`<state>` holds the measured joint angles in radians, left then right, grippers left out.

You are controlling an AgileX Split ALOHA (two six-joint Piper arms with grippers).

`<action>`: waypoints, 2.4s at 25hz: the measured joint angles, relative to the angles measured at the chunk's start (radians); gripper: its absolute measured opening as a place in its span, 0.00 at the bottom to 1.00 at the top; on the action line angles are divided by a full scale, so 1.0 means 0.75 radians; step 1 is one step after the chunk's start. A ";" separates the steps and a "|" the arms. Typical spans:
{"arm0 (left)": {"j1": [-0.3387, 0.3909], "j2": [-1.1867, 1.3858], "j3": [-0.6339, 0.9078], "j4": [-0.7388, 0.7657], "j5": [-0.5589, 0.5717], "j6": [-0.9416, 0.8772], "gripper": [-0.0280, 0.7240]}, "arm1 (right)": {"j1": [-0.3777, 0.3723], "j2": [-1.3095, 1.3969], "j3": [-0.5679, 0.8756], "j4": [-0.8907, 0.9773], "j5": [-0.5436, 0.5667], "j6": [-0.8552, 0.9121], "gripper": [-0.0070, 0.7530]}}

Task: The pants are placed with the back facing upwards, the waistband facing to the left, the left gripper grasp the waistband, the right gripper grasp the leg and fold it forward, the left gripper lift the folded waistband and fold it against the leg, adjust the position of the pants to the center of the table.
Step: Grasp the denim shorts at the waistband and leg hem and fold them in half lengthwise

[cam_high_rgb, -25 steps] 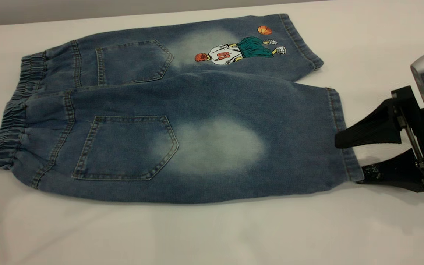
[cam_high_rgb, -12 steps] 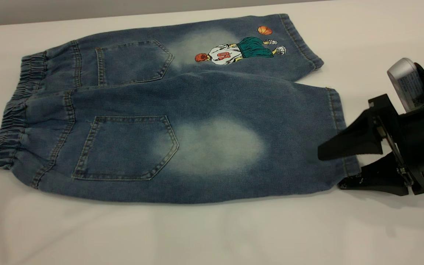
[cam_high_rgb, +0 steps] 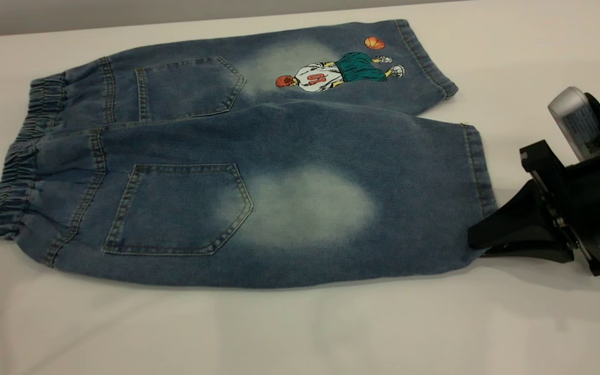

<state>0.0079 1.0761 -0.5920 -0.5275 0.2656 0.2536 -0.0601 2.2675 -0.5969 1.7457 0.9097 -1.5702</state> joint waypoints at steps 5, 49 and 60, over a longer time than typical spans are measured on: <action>0.000 0.000 0.000 0.002 0.082 0.000 0.46 | 0.000 -0.056 0.001 -0.005 0.000 0.000 0.03; 0.164 0.755 0.001 0.124 -0.006 0.037 0.46 | 0.002 -0.118 0.002 -0.024 -0.034 0.000 0.03; 0.228 0.971 0.001 0.143 -0.096 0.035 0.46 | 0.003 -0.118 0.002 -0.040 -0.024 0.000 0.03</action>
<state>0.1785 1.8046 -0.5915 -0.4204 0.1934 0.2796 -0.0582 2.1793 -0.5951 1.7159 0.8920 -1.5702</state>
